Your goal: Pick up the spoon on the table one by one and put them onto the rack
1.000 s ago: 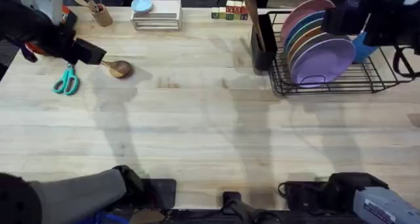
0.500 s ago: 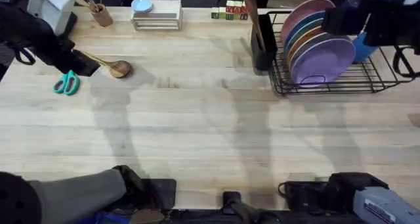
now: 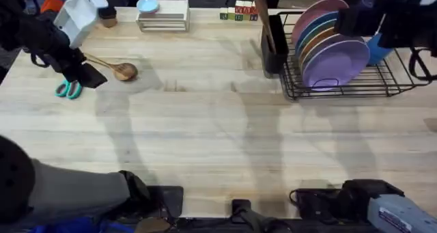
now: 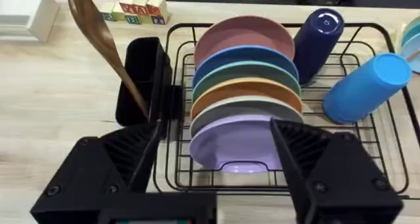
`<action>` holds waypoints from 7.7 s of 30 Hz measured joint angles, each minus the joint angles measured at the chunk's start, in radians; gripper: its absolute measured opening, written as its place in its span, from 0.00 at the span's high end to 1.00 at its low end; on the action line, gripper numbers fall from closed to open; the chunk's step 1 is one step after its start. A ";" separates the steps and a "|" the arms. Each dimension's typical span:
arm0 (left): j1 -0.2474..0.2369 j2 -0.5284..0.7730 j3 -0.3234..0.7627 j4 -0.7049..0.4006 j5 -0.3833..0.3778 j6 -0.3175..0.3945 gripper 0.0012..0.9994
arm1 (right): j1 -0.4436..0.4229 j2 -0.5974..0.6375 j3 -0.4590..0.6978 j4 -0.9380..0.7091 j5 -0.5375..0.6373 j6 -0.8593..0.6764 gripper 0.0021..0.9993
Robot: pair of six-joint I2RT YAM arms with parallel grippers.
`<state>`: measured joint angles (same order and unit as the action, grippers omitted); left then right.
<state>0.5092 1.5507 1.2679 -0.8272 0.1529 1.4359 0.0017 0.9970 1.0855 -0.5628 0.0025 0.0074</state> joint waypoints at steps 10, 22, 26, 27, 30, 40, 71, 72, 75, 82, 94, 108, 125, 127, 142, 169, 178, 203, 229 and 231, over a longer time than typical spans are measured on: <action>0.011 0.136 0.048 0.063 0.027 0.053 0.01 | 0.000 0.000 0.000 0.000 0.000 0.000 0.01; 0.017 0.233 0.085 0.115 0.039 0.165 0.01 | 0.000 0.000 0.000 0.000 0.000 0.000 0.01; 0.017 0.268 0.085 0.134 0.044 0.192 0.01 | 0.000 0.000 0.000 0.000 0.000 0.000 0.01; 0.017 0.277 0.085 0.141 0.045 0.197 0.01 | 0.000 0.000 0.000 0.000 0.000 0.000 0.01; 0.019 0.303 0.085 0.167 0.048 0.207 0.01 | 0.000 0.000 0.000 0.000 -0.006 0.000 0.01; 0.070 0.364 0.085 0.177 0.106 0.261 0.01 | 0.000 0.000 0.000 0.000 -0.019 0.000 0.01; 0.048 0.424 0.133 0.262 0.150 0.130 0.01 | 0.002 0.023 0.000 0.001 -0.021 0.000 0.01; 0.045 0.430 0.142 0.262 0.151 0.117 0.01 | 0.002 0.028 0.000 0.001 -0.022 0.000 0.01; 0.038 0.441 0.174 0.244 0.151 0.095 0.01 | 0.002 0.033 0.000 0.000 -0.023 0.000 0.01; 0.032 0.453 0.215 0.232 0.154 0.062 0.01 | 0.002 0.034 0.000 0.001 -0.023 0.000 0.01; 0.037 0.498 0.256 0.186 0.148 0.048 0.01 | 0.002 0.034 0.000 0.001 -0.024 0.000 0.01; 0.078 0.547 0.326 0.023 0.197 0.144 0.01 | 0.002 0.034 0.000 0.001 -0.026 0.000 0.01; 0.103 0.618 0.397 -0.041 0.282 0.153 0.01 | 0.018 0.034 0.000 0.001 -0.026 0.000 0.01; 0.105 0.624 0.402 -0.046 0.288 0.153 0.01 | 0.026 0.034 0.000 0.001 -0.026 0.000 0.01; 0.127 0.659 0.422 -0.065 0.334 0.124 0.01 | 0.031 0.034 0.000 0.002 -0.026 0.000 0.01; 0.131 0.684 0.434 -0.074 0.383 0.056 0.01 | 0.031 0.034 0.000 0.003 -0.026 0.000 0.01; 0.131 0.702 0.425 -0.054 0.473 0.037 0.01 | 0.031 0.034 0.000 0.003 -0.026 0.000 0.01; 0.107 0.714 0.407 -0.072 0.562 0.064 0.82 | 0.031 0.034 0.000 0.004 -0.026 0.000 0.01; 0.069 0.718 0.464 -0.144 0.470 0.075 0.90 | 0.031 0.034 0.000 0.004 -0.026 -0.024 0.01; 0.055 0.709 0.466 -0.145 0.436 0.075 0.91 | 0.031 0.034 0.000 0.004 -0.026 -0.027 0.01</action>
<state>0.5642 2.2594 1.7340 -0.9726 0.5889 1.5108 0.0326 1.0306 1.0855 -0.5583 -0.0231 -0.0192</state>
